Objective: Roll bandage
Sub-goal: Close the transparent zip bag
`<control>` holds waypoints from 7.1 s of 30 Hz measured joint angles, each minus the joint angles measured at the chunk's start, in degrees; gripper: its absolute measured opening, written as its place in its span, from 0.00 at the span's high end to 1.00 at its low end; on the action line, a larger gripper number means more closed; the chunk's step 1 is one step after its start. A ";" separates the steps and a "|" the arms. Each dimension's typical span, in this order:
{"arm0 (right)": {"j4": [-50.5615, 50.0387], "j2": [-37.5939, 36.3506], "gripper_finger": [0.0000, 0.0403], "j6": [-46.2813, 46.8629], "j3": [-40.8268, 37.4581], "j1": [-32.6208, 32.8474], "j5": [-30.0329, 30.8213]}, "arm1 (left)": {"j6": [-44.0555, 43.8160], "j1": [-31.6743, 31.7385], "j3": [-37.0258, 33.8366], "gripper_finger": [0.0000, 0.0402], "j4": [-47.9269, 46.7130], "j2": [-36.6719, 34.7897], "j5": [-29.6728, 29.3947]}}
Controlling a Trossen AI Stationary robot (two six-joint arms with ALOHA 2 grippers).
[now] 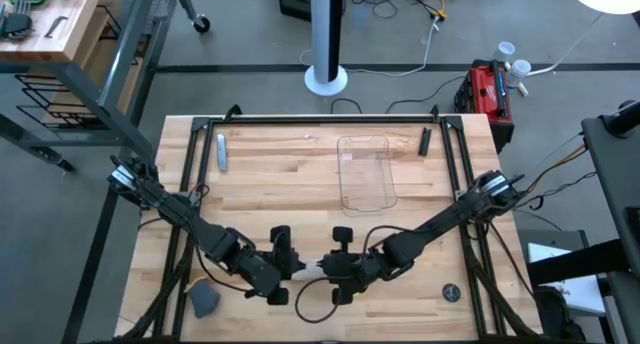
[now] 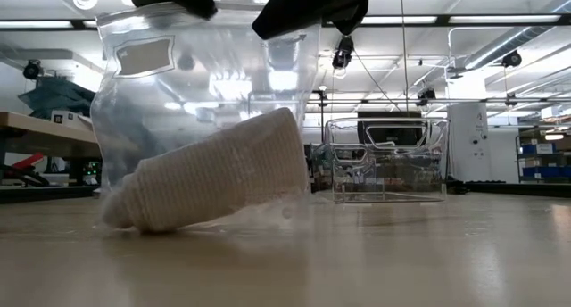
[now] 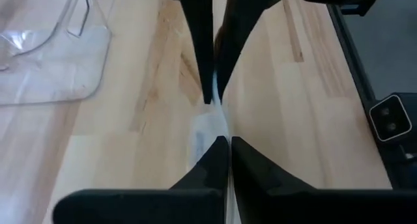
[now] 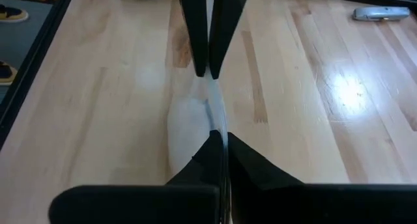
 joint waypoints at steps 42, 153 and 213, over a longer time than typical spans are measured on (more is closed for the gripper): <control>0.13 0.00 1.00 0.37 -0.09 -0.02 -0.06 | -8.36 -0.66 0.00 0.89 -9.76 -0.69 0.53; 0.92 -0.13 1.00 1.34 -0.46 -0.13 -1.15 | -4.67 -3.83 -0.11 1.00 -7.96 -4.00 -3.60; -10.62 -3.04 0.59 10.47 -0.50 1.28 13.80 | -18.63 -4.96 -0.11 1.00 -18.14 -3.93 -1.02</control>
